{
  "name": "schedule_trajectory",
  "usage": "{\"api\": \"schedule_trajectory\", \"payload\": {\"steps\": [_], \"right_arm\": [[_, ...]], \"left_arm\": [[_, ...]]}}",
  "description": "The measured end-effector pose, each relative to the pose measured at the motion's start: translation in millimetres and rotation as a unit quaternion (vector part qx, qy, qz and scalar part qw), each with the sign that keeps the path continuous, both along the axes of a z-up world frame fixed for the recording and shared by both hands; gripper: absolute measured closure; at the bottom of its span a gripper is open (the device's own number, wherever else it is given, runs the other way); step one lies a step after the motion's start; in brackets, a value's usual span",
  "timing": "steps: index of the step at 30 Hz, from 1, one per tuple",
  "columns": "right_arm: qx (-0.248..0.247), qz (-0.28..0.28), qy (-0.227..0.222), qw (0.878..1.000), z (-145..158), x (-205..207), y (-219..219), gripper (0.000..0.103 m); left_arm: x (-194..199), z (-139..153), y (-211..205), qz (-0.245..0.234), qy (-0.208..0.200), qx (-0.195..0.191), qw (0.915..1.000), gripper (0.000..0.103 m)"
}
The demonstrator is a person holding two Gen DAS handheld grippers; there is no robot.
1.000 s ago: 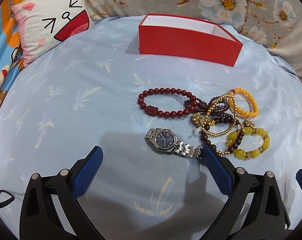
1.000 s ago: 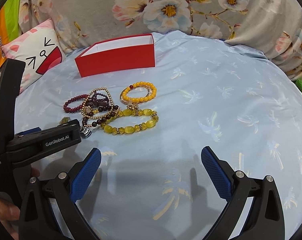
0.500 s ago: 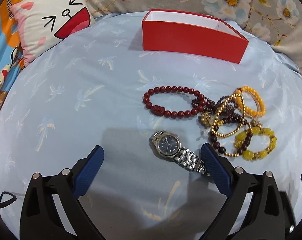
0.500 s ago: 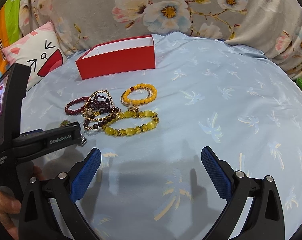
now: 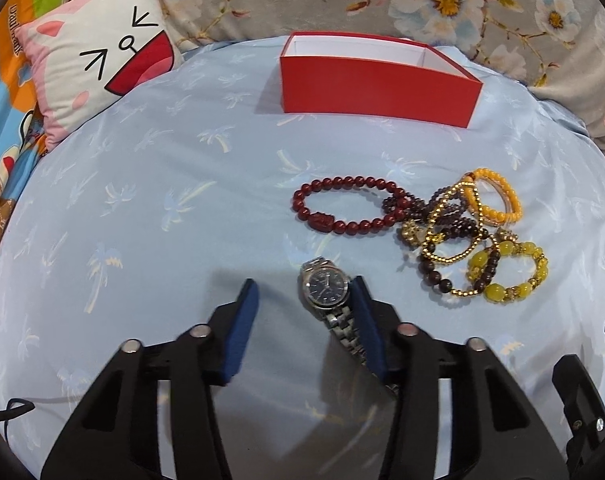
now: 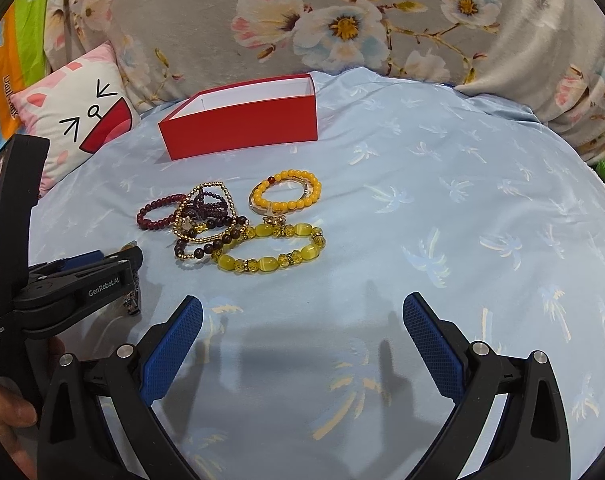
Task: Organize jewelry
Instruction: 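Close the left tool on the silver watch while the right tool nears the orange bracelet, then lift the silver watch with the left tool while the right tool grasps the orange bracelet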
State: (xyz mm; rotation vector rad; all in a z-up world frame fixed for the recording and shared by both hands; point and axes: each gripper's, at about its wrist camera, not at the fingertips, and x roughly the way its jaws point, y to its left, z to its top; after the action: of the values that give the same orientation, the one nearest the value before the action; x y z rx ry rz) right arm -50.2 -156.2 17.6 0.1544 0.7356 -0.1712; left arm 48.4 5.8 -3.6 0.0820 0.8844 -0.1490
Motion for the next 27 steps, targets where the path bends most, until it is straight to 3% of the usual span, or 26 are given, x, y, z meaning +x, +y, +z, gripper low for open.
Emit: {"api": "schedule_trajectory", "payload": {"steps": [2,3,11,16,20,24,27], "right_arm": [[0.002,0.001,-0.001,1.000,0.3,-0.3,-0.7,0.007],[0.004,0.003,-0.001,1.000,-0.1,-0.4,-0.8,0.007],[0.023,0.026,0.002,0.999,6.5,6.0,-3.6,0.007],[0.009,0.038,-0.012,0.999,22.6,21.8,-7.6,0.010],[0.031,0.045,-0.002,0.999,24.5,41.1,-18.8,0.019],[0.022,0.035,0.010,0.999,21.0,61.7,-25.2,0.025],[0.026,0.028,0.019,0.999,16.6,78.8,-31.9,0.036]], "left_arm": [[-1.6,0.4,-1.6,-0.006,-0.004,0.001,1.0000,0.078],[-2.0,0.4,-1.9,-0.008,-0.005,0.002,1.0000,0.079],[-3.6,3.5,5.3,-0.022,-0.007,-0.025,0.9994,0.079],[-5.2,6.3,9.1,-0.023,-0.020,-0.023,0.9993,0.079],[-4.6,3.2,12.5,-0.022,-0.017,-0.029,0.9992,0.079],[-3.5,2.6,15.2,-0.020,-0.016,-0.034,0.9991,0.079],[-3.1,2.6,15.2,-0.021,-0.016,-0.033,0.9991,0.079]]}}
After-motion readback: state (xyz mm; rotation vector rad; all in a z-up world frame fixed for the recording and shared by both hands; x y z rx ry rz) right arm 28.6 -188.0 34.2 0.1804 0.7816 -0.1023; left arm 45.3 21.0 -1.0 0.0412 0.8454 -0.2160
